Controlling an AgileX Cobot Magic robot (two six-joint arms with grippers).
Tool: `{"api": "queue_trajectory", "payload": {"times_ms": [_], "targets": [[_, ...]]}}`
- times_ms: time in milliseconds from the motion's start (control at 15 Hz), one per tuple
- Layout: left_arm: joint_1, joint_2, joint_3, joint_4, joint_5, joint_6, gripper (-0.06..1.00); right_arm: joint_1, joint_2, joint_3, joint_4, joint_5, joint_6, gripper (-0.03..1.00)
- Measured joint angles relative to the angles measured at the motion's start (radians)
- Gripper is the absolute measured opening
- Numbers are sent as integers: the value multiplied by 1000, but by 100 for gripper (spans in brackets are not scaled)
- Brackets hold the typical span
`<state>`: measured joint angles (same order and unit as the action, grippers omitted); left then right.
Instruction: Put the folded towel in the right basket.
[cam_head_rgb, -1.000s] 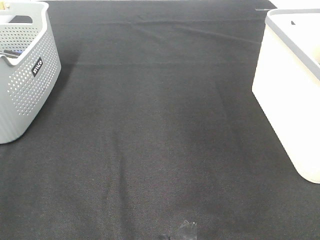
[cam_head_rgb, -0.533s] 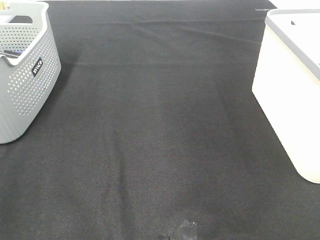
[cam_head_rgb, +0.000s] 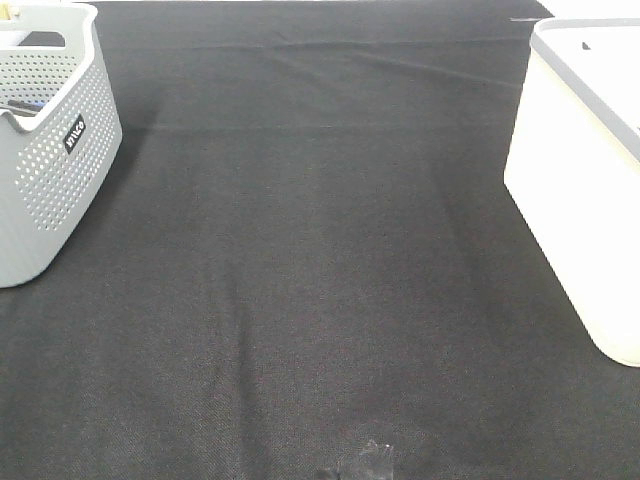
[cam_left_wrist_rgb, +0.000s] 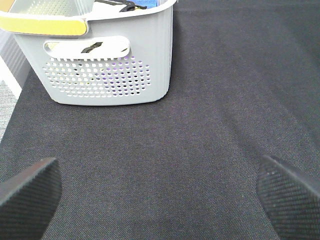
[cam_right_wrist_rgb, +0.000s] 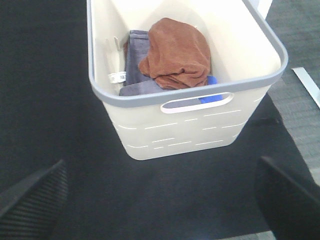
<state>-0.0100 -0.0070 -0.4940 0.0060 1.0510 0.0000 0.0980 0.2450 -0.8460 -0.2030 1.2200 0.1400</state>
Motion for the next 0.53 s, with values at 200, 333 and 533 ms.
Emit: {"api": "queue_trajectory", "payload": {"times_ms": [200, 333, 533], "targets": [[0, 0, 0, 0, 0, 0, 99, 0, -168, 119, 68, -53, -20, 97], [0, 0, 0, 0, 0, 0, 99, 0, -247, 226, 96, -81, -34, 97], [0, 0, 0, 0, 0, 0, 99, 0, -249, 314, 114, -81, -46, 97]]}}
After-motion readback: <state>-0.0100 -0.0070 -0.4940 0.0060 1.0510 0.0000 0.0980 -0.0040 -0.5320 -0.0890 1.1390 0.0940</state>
